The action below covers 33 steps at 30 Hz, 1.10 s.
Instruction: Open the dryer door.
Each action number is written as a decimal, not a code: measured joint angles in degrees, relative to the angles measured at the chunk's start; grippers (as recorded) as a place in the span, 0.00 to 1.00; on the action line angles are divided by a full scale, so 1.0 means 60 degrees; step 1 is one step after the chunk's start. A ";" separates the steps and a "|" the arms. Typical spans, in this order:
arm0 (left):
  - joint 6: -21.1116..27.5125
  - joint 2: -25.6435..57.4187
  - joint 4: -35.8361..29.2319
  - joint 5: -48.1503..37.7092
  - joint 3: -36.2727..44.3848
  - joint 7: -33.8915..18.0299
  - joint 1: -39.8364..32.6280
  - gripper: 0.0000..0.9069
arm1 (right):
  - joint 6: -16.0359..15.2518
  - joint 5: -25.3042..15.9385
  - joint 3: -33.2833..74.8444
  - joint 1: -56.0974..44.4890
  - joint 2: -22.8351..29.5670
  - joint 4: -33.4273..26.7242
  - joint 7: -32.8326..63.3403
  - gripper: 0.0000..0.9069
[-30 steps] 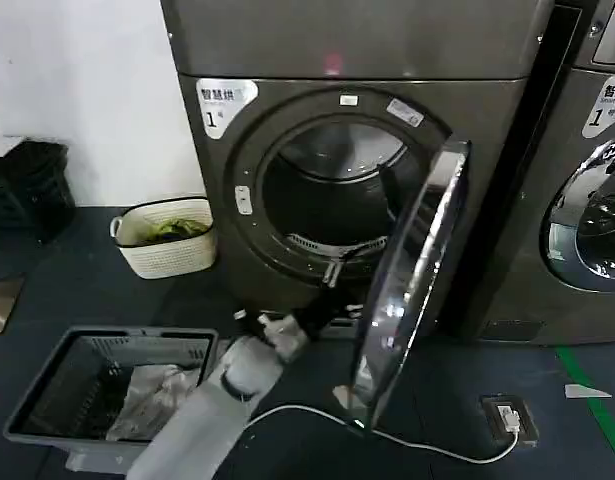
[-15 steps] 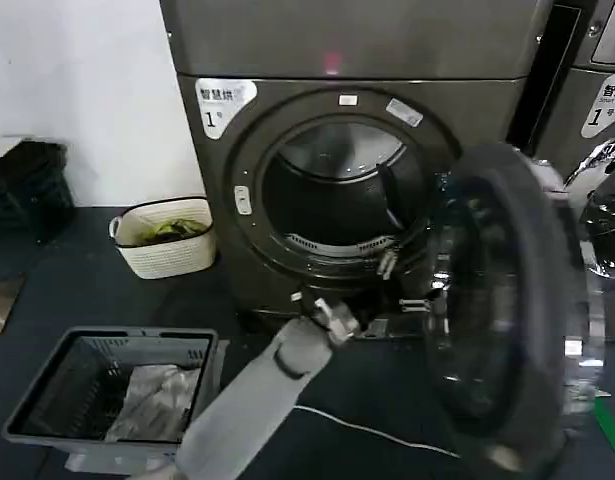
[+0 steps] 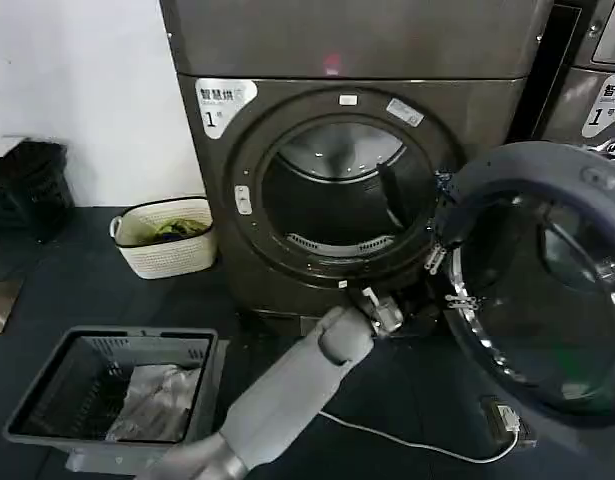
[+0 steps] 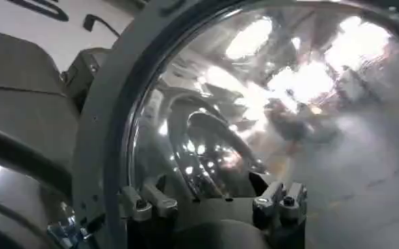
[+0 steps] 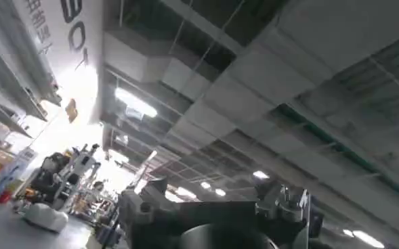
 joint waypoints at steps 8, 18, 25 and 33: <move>-0.0033 0.0001 0.0322 0.0008 -0.0015 0.0000 -0.0039 1.00 | -0.0577 -0.0050 0.0363 -0.0237 -0.0322 -0.0733 -0.0015 1.00; -0.0044 0.0001 0.0230 0.0020 -0.0032 0.0000 0.0092 1.00 | -0.0397 -0.0036 0.0677 -0.0413 -0.0656 -0.1371 -0.0373 1.00; 0.0008 0.0002 -0.0594 0.0273 -0.0031 0.0000 0.0508 1.00 | -0.0076 -0.0035 0.0612 -0.0394 -0.0672 -0.1469 -0.0667 1.00; -0.0134 0.1829 -0.2331 0.0457 -0.0259 -0.0027 0.1444 1.00 | 0.0057 -0.0040 0.0440 -0.0235 -0.0729 -0.1493 -0.0857 1.00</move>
